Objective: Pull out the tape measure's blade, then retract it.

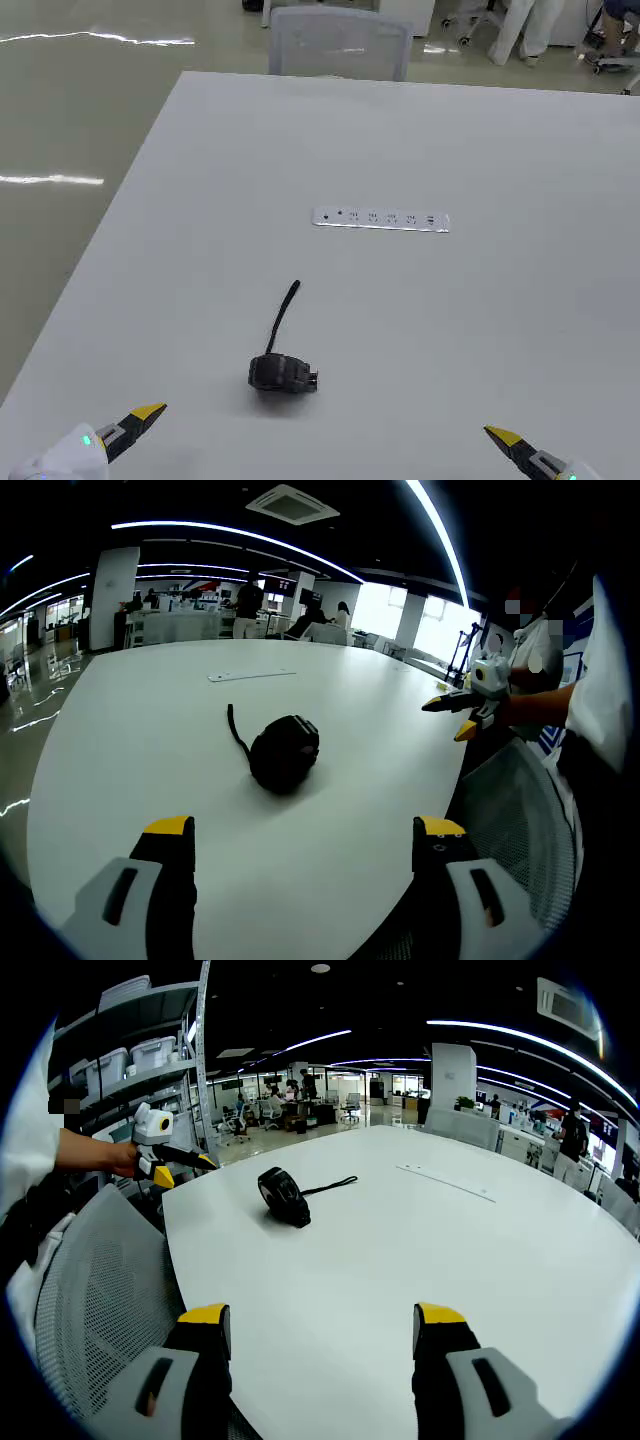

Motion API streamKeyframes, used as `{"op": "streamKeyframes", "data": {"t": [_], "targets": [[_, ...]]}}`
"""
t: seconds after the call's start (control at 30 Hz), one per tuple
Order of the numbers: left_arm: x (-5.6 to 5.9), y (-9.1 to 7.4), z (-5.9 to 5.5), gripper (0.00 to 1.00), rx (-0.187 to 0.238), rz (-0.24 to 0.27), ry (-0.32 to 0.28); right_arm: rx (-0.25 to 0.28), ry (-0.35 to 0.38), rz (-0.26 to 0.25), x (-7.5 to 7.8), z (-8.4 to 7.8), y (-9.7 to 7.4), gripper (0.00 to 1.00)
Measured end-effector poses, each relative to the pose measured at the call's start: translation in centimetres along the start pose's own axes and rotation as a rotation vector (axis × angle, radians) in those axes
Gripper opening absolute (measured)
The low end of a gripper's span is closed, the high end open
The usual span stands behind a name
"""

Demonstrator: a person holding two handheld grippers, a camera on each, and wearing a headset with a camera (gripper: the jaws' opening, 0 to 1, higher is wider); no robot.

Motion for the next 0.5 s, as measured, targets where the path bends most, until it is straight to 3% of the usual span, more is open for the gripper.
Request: {"op": "streamKeyframes", "data": {"t": [0.5], "targets": [[0.29, 0.36, 0.10, 0.88, -0.005, -0.007, 0.010, 0.000, 0.004, -0.002, 0.07, -0.38, -0.07, 0.75]]}}
Point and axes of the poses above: the centre of the closed fingertips' face, and the gripper's own axes: y roughly forward along the fingers, x roughly to its right, z roughly out of its top, the point moved 7 cm from there along -y, roughly backward along the fingers, and after that the axes turned 1 degree about -z, right-handed, at the moved point
